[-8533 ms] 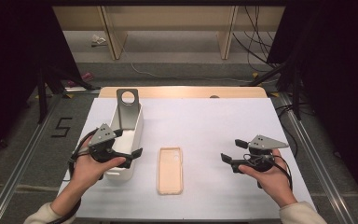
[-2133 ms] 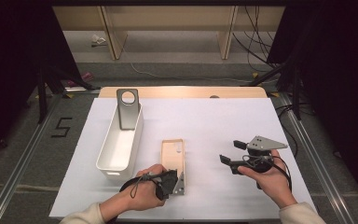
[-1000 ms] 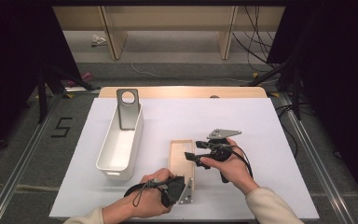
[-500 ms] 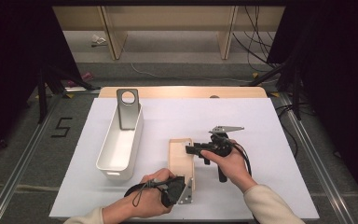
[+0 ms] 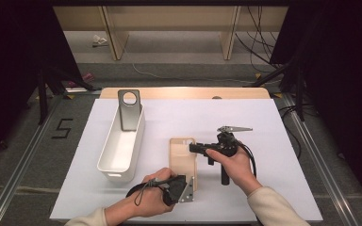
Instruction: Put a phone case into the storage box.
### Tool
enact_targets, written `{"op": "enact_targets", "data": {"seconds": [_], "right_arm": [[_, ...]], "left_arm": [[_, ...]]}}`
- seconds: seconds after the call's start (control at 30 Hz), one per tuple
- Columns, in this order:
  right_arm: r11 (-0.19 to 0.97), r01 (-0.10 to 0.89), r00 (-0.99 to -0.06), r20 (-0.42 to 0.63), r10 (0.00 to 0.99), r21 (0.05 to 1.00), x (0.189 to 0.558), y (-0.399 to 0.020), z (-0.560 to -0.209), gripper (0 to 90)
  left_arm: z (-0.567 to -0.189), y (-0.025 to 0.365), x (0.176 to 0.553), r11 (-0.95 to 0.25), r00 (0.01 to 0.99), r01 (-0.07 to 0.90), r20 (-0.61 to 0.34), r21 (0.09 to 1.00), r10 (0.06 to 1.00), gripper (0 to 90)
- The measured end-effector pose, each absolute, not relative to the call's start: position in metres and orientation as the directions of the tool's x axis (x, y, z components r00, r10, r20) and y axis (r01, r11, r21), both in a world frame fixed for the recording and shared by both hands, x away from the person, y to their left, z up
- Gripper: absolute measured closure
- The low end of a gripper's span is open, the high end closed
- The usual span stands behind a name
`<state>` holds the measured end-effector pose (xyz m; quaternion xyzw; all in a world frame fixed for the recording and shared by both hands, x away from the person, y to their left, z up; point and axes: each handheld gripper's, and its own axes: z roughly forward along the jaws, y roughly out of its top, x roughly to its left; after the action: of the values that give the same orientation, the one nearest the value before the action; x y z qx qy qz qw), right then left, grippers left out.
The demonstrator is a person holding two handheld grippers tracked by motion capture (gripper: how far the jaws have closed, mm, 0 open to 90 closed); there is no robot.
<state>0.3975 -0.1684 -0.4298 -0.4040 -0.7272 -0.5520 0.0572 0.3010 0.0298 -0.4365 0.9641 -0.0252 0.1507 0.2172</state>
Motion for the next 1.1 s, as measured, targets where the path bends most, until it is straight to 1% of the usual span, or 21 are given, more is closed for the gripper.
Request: {"op": "enact_targets", "data": {"seconds": [0.13, 0.2, 0.27, 0.3, 0.33, 0.37, 0.5, 0.53, 0.57, 0.6, 0.63, 0.73, 0.87, 0.97, 1.1], "right_arm": [[0.035, 0.64, -0.667, 0.531, 0.523, 0.768, 0.395, -0.169, -0.424, 82.6], [0.028, 0.63, -0.674, 0.528, 0.516, 0.776, 0.394, -0.17, -0.42, 82.6], [0.057, 0.592, -0.693, 0.471, 0.546, 0.804, 0.393, -0.171, -0.417, 82.5], [0.056, 0.583, -0.695, 0.462, 0.55, 0.811, 0.394, -0.173, -0.416, 82.5], [0.037, 0.582, -0.691, 0.469, 0.55, 0.812, 0.394, -0.175, -0.416, 82.5], [0.029, 0.58, -0.689, 0.471, 0.551, 0.814, 0.394, -0.177, -0.415, 82.5], [0.017, 0.549, -0.689, 0.441, 0.575, 0.836, 0.394, -0.184, -0.411, 82.4], [0.01, 0.538, -0.689, 0.434, 0.58, 0.843, 0.393, -0.187, -0.41, 82.4], [0.012, 0.528, -0.693, 0.423, 0.584, 0.849, 0.394, -0.189, -0.41, 82.3], [0.02, 0.517, -0.695, 0.406, 0.593, 0.856, 0.394, -0.191, -0.41, 82.3], [0.02, 0.511, -0.694, 0.399, 0.599, 0.859, 0.393, -0.193, -0.41, 82.2], [0.024, 0.488, -0.695, 0.371, 0.616, 0.873, 0.394, -0.198, -0.41, 82.2], [0.018, 0.471, -0.695, 0.359, 0.623, 0.882, 0.393, -0.201, -0.408, 82.2], [0.02, 0.463, -0.699, 0.351, 0.624, 0.886, 0.393, -0.201, -0.408, 82.2], [0.02, 0.457, -0.7, 0.346, 0.624, 0.889, 0.392, -0.2, -0.408, 82.1]], "left_arm": [[-0.434, 0.033, 0.304, -0.895, 0.951, -0.098, 0.306, 0.435, 0.045, 85.8], [-0.432, 0.035, 0.305, -0.884, 0.953, -0.084, 0.295, 0.459, 0.063, 83.8], [-0.428, 0.037, 0.306, -0.862, 0.952, -0.074, 0.294, 0.501, 0.089, 76.1], [-0.425, 0.04, 0.307, -0.841, 0.953, -0.046, 0.275, 0.538, 0.124, 71.9], [-0.423, 0.042, 0.308, -0.827, 0.954, -0.034, 0.264, 0.561, 0.139, 66.1], [-0.42, 0.044, 0.31, -0.792, 0.952, -0.009, 0.246, 0.611, 0.179, 61.9], [-0.41, 0.054, 0.318, -0.684, 0.93, 0.039, 0.224, 0.728, 0.291, 41.4], [-0.409, 0.055, 0.319, -0.666, 0.923, 0.055, 0.216, 0.744, 0.318, 33.7], [-0.407, 0.058, 0.322, -0.639, 0.906, 0.076, 0.214, 0.765, 0.364, 28.5], [-0.406, 0.06, 0.323, -0.628, 0.896, 0.083, 0.217, 0.774, 0.386, 23.6], [-0.404, 0.063, 0.326, -0.617, 0.884, 0.094, 0.22, 0.781, 0.413, 21.2], [-0.403, 0.069, 0.331, -0.575, 0.858, 0.125, 0.203, 0.808, 0.472, 16.5], [-0.403, 0.073, 0.336, -0.519, 0.843, 0.168, 0.15, 0.838, 0.516, 16.9], [-0.403, 0.076, 0.34, -0.462, 0.828, 0.215, 0.09, 0.86, 0.553, 18.0], [-0.401, 0.08, 0.344, -0.418, 0.808, 0.243, 0.056, 0.875, 0.587, 20.7]]}}
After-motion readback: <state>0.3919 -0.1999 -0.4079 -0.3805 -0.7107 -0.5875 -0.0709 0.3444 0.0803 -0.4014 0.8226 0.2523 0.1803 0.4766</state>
